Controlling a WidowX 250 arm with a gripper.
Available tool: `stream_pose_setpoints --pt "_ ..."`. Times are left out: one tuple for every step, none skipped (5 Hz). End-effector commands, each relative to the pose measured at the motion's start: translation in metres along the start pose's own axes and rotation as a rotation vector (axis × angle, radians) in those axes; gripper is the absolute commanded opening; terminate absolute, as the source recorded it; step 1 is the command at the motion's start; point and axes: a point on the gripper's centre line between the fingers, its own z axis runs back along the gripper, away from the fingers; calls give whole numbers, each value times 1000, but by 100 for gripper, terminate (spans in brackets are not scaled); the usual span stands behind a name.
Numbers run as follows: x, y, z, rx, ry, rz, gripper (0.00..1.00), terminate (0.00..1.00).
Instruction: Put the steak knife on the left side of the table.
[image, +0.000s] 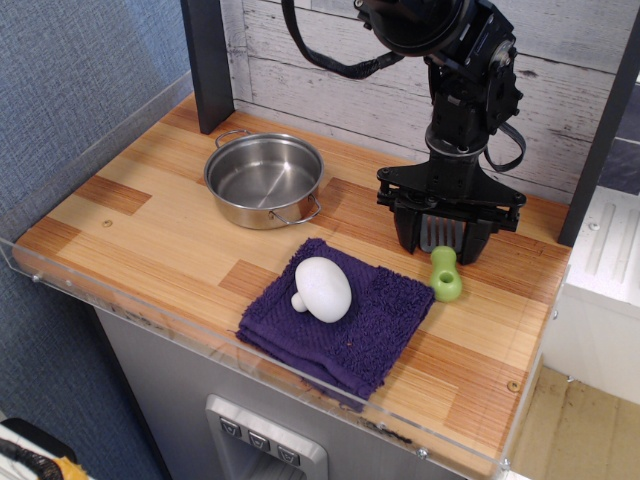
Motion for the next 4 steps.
stream_pose_setpoints --pt "-4 2 22 1 -26 -21 0 0" --pt "-3 1 42 -27 -53 -20 0 0" --pt "-1 12 79 -72 -100 11 0 0" --pt "0 29 110 -88 -183 50 0 0"
